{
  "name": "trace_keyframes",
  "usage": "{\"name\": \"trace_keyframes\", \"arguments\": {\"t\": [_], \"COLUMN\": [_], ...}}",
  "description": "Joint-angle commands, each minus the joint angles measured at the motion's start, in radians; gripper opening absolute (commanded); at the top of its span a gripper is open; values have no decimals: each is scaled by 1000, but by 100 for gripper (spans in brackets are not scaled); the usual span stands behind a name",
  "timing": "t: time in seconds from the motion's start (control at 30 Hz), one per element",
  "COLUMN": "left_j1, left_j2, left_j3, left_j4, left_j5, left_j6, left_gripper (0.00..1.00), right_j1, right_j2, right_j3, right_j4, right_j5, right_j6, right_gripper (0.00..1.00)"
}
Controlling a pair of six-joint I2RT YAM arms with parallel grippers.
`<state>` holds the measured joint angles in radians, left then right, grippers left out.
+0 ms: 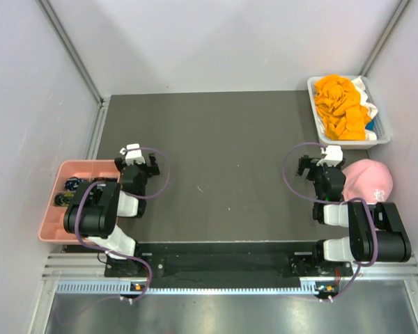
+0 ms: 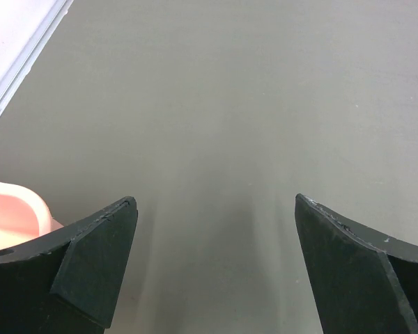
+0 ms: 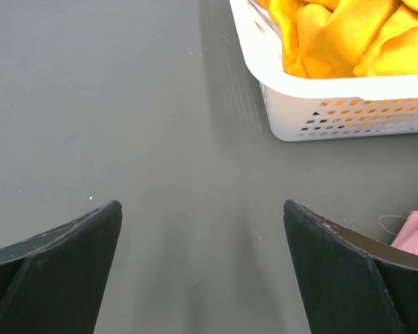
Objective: Fold and stack the t-shirts
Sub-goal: Grab crumpled tshirt from bin with the right arm
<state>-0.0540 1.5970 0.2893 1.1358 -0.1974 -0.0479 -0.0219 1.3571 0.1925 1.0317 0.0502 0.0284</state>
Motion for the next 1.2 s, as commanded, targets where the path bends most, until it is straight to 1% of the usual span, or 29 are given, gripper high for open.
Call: {"name": "trace_keyframes", "arguments": {"t": [0.0, 0.4, 0.43, 0.5, 0.53, 0.57, 0.6, 0.67, 0.7, 0.83, 0.97, 1.0, 1.03, 1.1, 1.17], "left_j1": [3, 3, 3, 2, 2, 0, -1, -1, -1, -1, -1, -1, -1, -21, -56], "left_j2": [0, 0, -5, -26, -37, -43, -46, -48, -46, -43, -46, -43, -43, -54, -66], "left_j3": [11, 11, 7, -2, -1, 8, 14, 11, 13, 13, 11, 11, 14, 43, 73], "left_j4": [36, 36, 38, 47, 24, 1, -20, -16, -16, -13, -11, -11, -11, -80, -128], "left_j5": [15, 15, -5, -123, -137, -135, -140, -142, -143, -145, -145, -143, -122, -85, -114], "left_j6": [0, -1, 3, -59, -61, -55, -52, -55, -55, -55, -55, -53, -46, 15, 36], "left_gripper": [99, 99, 99, 99, 99, 99, 99, 99, 99, 99, 99, 99, 99, 99, 99], "right_j1": [5, 8, 17, 59, 62, 66, 68, 70, 69, 70, 69, 69, 69, 69, 69], "right_j2": [2, 2, 0, -24, -39, -59, -113, -153, -180, -246, -289, -289, -283, -274, -270], "right_j3": [19, 21, 18, 12, 9, 15, 56, 126, 190, 315, 380, 421, 445, 502, 528], "right_j4": [41, 37, 41, 34, 34, 9, -125, -299, -409, -611, -683, -706, -760, -785, -786], "right_j5": [-18, -18, -7, 48, 56, 101, 115, 149, 160, 142, 157, 158, 160, 160, 168], "right_j6": [-1, -10, -13, -24, -24, -24, -15, 5, 22, 48, 79, 96, 102, 116, 126], "right_gripper": [99, 99, 99, 99, 99, 99, 99, 99, 99, 99, 99, 99, 99, 99, 99]}}
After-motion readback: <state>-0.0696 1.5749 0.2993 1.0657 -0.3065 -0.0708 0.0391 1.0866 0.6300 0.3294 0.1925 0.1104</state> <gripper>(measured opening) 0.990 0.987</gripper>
